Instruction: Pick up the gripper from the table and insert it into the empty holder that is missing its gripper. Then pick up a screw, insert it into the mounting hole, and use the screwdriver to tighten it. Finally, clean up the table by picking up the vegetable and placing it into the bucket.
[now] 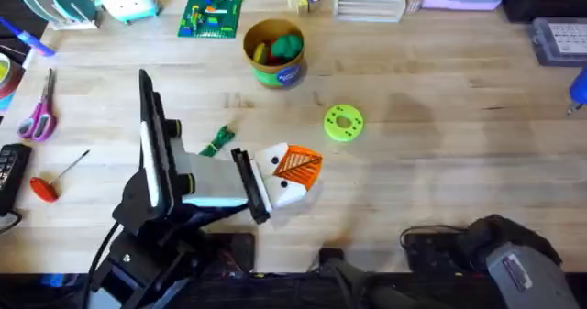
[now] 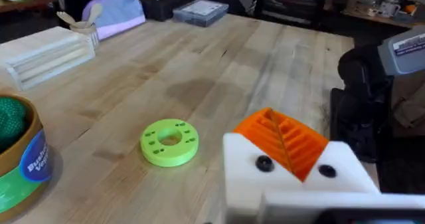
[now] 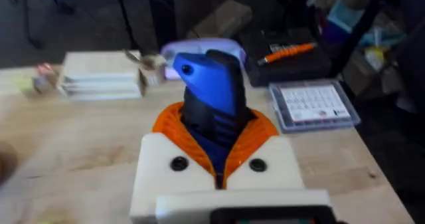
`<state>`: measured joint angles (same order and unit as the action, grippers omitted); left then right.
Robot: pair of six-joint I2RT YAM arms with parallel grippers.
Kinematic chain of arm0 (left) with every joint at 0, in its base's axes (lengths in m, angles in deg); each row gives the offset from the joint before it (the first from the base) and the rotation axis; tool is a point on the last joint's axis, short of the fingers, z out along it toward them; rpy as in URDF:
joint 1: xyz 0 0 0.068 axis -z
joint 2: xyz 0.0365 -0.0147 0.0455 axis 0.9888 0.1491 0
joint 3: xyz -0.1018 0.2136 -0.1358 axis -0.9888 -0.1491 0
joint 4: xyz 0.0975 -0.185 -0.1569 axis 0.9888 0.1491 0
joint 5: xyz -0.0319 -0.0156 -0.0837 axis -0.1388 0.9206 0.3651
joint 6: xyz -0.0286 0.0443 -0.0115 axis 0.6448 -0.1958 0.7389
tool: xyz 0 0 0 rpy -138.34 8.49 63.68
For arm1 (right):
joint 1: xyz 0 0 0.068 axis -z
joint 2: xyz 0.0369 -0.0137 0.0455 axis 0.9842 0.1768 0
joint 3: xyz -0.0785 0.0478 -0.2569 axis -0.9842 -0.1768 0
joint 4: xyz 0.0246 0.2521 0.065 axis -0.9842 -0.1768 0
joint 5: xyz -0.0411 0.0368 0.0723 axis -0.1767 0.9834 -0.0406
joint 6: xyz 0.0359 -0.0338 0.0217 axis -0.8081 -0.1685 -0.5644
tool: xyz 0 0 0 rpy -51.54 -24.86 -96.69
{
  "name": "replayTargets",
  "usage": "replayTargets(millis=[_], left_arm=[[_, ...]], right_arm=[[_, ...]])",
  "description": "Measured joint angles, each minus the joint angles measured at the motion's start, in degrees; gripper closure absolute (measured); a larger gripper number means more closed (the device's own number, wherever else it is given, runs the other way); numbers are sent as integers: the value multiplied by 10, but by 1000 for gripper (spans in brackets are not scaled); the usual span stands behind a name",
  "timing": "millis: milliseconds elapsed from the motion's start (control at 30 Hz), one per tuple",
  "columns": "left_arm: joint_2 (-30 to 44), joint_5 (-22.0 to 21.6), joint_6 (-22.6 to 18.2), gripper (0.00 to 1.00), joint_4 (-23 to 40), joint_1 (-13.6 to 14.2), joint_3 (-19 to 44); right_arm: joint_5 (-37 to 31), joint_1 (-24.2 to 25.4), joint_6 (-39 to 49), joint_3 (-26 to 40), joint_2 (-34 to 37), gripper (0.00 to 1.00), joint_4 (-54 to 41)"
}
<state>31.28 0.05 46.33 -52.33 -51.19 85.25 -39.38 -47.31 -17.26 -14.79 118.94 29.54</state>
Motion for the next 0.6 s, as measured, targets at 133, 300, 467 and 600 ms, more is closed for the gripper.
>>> replayTargets(millis=[133, 300, 467, 600], left_arm=[[0, 0, 0, 995, 0, 0, 0], [0, 0, 0, 995, 0, 0, 0], [0, 0, 0, 995, 0, 0, 0], [0, 0, 0, 995, 0, 0, 0]], right_arm=[[59, -29, -52, -70, -70, 975, 110], [115, -111, -107, -165, -113, 975, 274], [134, -227, -164, -237, -115, 976, 423], [140, -329, -185, -272, -115, 976, 503]])
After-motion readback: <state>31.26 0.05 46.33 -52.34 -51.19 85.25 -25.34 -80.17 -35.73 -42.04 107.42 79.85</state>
